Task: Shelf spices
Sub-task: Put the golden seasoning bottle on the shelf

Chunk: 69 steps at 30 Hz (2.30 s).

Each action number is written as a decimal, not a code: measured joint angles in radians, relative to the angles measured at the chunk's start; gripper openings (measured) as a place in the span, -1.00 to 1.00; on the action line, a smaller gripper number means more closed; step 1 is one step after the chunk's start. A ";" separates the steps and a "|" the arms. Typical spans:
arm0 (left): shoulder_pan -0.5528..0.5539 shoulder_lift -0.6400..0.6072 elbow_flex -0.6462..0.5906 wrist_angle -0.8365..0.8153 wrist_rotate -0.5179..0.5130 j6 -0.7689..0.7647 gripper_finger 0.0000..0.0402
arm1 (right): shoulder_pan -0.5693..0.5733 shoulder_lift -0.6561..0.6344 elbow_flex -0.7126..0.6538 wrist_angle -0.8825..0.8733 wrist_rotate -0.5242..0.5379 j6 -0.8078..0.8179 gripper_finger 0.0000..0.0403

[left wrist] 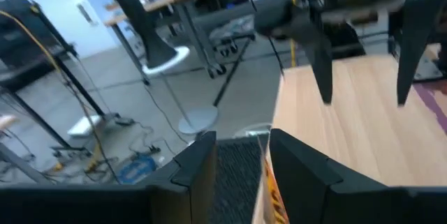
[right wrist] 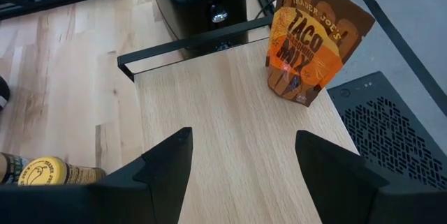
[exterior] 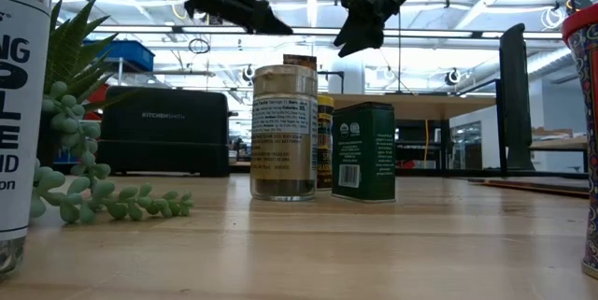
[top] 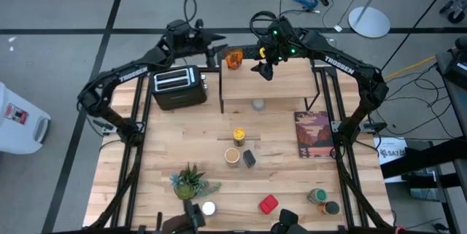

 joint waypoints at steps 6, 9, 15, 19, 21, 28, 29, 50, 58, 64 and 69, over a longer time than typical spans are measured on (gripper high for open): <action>-0.013 -0.105 0.000 -0.030 -0.012 -0.001 -0.28 | -0.001 0.000 0.000 0.000 0.000 -0.008 0.20; -0.036 -0.157 0.000 -0.075 -0.013 -0.001 -0.28 | -0.001 -0.002 0.000 -0.002 0.000 -0.011 0.20; -0.116 -0.238 0.000 -0.211 -0.014 0.002 -0.28 | -0.015 -0.044 0.000 -0.022 0.001 -0.016 0.20; -0.186 -0.267 0.000 -0.347 -0.040 0.026 -0.28 | -0.021 -0.099 0.000 -0.062 0.000 -0.019 0.20; -0.224 -0.277 0.000 -0.410 -0.064 0.028 -0.28 | -0.019 -0.129 0.000 -0.085 -0.001 -0.023 0.20; -0.369 -0.285 0.000 -0.563 -0.124 0.018 -0.28 | 0.016 -0.223 0.001 -0.185 -0.004 -0.024 0.20; -0.391 -0.285 -0.001 -0.573 -0.134 0.006 -0.28 | 0.026 -0.233 0.001 -0.200 -0.004 -0.024 0.20; -0.765 -0.284 -0.244 -0.555 -0.355 -0.244 -0.28 | 0.402 -0.296 -0.247 -0.233 -0.004 0.018 0.20; -0.817 -0.284 -0.387 -0.379 -0.384 -0.328 -0.28 | 0.490 -0.296 -0.434 -0.007 -0.003 0.023 0.20; -0.834 -0.284 -0.456 -0.271 -0.417 -0.368 -0.28 | 0.551 -0.296 -0.534 0.210 0.004 0.022 0.20; -0.846 -0.284 -0.504 -0.185 -0.423 -0.369 -0.28 | 0.591 -0.293 -0.624 0.418 0.031 0.022 0.20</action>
